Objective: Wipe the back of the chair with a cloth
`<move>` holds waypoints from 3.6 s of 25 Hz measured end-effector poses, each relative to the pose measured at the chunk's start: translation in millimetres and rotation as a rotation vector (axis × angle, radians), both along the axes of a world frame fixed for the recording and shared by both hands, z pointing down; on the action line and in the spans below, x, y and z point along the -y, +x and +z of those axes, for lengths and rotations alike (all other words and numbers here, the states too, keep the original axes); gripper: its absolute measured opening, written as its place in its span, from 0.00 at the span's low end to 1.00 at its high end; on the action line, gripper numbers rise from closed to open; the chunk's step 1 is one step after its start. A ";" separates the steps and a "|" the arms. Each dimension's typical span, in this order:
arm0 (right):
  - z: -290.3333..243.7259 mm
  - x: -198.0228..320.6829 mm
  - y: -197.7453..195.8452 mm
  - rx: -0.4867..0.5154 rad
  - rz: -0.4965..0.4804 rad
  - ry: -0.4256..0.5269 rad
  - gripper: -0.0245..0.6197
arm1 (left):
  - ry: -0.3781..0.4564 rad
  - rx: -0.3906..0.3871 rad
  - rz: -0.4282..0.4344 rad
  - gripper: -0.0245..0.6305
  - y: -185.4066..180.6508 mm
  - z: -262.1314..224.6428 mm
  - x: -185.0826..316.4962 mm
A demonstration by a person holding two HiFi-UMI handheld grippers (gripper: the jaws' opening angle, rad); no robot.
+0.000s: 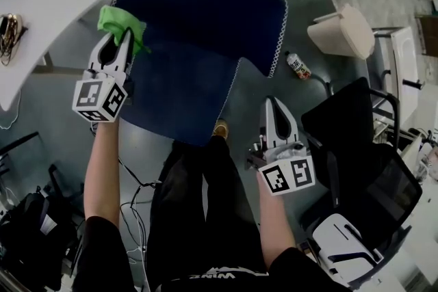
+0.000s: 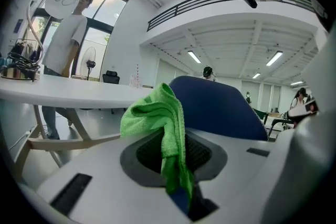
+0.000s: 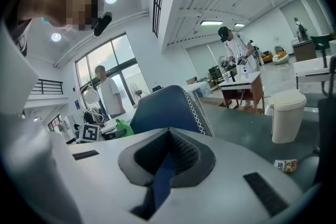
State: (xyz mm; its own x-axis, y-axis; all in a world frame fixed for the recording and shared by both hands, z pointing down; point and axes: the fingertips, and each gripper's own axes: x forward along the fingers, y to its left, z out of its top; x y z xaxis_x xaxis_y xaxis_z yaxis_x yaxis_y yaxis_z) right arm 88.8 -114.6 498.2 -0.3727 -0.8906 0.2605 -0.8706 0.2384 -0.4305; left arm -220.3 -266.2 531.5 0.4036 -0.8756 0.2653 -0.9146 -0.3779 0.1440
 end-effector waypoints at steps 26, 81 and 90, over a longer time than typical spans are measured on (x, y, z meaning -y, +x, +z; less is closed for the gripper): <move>10.6 -7.0 25.7 -0.022 0.030 -0.014 0.03 | -0.066 -0.093 0.328 0.14 195.1 38.4 -12.5; 38.0 8.7 6.4 -0.058 -0.008 -0.069 0.03 | -0.218 0.174 0.098 0.14 28.6 178.1 11.3; 45.8 1.4 13.5 -0.056 0.020 -0.085 0.03 | -0.231 0.140 0.322 0.14 144.5 200.7 -22.5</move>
State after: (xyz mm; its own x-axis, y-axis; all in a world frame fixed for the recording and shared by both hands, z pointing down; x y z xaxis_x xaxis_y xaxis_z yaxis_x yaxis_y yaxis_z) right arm 102.4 -116.0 544.0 -0.3374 -0.8717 0.3555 -0.8982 0.1850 -0.3988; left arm -75.8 -243.7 732.2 0.5929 -0.6217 0.5118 -0.7720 -0.6197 0.1414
